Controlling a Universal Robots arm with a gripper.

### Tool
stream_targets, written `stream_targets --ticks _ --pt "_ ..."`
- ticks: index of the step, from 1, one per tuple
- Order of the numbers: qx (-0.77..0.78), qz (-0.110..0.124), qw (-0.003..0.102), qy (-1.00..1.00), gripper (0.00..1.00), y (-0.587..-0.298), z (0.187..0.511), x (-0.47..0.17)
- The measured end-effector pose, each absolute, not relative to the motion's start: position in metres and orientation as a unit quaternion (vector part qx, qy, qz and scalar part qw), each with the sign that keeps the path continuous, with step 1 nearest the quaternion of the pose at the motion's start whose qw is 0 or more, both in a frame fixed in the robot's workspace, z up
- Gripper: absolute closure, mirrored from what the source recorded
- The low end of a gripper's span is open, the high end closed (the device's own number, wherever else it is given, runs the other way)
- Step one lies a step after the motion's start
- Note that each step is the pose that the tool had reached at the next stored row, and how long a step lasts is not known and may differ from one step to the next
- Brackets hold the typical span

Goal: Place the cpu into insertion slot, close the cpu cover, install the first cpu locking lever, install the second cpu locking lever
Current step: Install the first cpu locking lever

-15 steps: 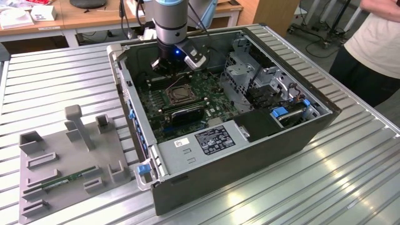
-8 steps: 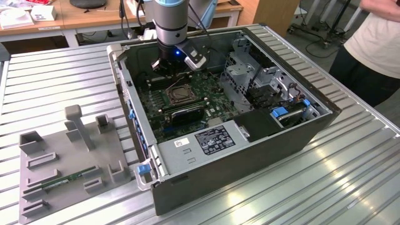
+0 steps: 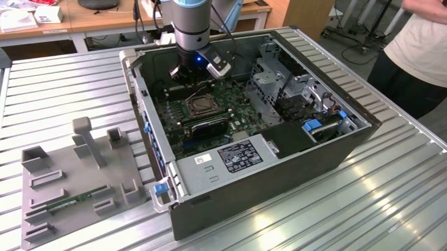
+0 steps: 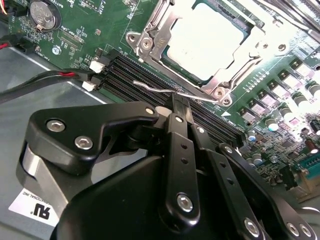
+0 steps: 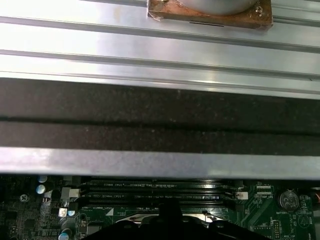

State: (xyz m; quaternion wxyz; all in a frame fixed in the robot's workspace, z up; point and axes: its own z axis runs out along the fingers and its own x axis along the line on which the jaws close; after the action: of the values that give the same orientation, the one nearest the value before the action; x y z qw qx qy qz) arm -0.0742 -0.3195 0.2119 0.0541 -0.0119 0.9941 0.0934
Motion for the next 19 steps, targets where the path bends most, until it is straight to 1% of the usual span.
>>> stream_targets --ticks 19 --pt "-0.012 0.093 0.054 0.994 0.89 -0.3190 0.2086 -0.0675"
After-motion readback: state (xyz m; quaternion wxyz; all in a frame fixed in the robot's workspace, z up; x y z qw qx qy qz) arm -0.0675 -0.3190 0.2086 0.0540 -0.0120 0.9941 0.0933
